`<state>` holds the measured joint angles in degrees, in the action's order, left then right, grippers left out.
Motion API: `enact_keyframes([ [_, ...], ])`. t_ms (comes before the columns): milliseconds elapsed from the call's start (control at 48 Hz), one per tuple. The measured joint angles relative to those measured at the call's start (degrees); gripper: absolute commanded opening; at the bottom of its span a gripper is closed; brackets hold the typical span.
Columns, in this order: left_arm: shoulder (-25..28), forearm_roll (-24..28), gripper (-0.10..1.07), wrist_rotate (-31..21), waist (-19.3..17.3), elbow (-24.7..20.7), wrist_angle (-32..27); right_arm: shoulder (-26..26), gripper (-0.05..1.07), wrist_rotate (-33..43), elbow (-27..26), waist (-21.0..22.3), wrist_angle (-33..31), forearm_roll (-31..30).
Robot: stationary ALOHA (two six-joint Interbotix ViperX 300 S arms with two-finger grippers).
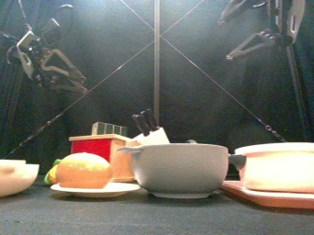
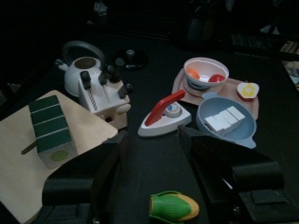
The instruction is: Grab apple half
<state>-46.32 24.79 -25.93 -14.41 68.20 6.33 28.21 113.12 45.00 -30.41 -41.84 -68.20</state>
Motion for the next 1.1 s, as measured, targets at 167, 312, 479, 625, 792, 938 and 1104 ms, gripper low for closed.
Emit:
enact_keyframes([
  [167, 0.0, 0.0, 0.87, 0.0, 0.0, 0.0, 0.0, -1.93, 1.02, -0.7, 1.67, -1.05, 9.23, 7.73],
  [312, 0.09, 0.0, 0.87, -0.09, 0.0, 0.0, 0.0, -5.89, 1.02, -0.62, 3.25, -4.04, 14.59, 12.3],
  [479, 0.09, 0.0, 0.87, -0.09, 0.0, 0.09, -0.09, -9.67, 1.02, -0.53, 3.08, -7.38, 15.03, 15.91],
  [625, 0.09, 0.0, 0.87, 0.0, 0.0, 0.0, -0.79, -12.57, 1.02, -0.62, 2.55, -8.88, 12.74, 19.95],
  [792, 0.09, 0.0, 0.87, 0.0, 0.0, 0.09, -1.32, -15.73, 1.02, -0.62, 2.37, -9.23, 10.72, 23.38],
  [938, 0.0, 0.0, 0.87, -0.09, 0.0, 0.0, -1.41, -18.28, 1.02, -0.62, 1.76, -9.4, 9.05, 26.19],
  [1104, 0.0, 0.0, 0.87, -0.09, 0.0, 0.0, -1.49, -19.51, 1.02, -0.62, 1.49, -9.58, 6.94, 28.04],
])
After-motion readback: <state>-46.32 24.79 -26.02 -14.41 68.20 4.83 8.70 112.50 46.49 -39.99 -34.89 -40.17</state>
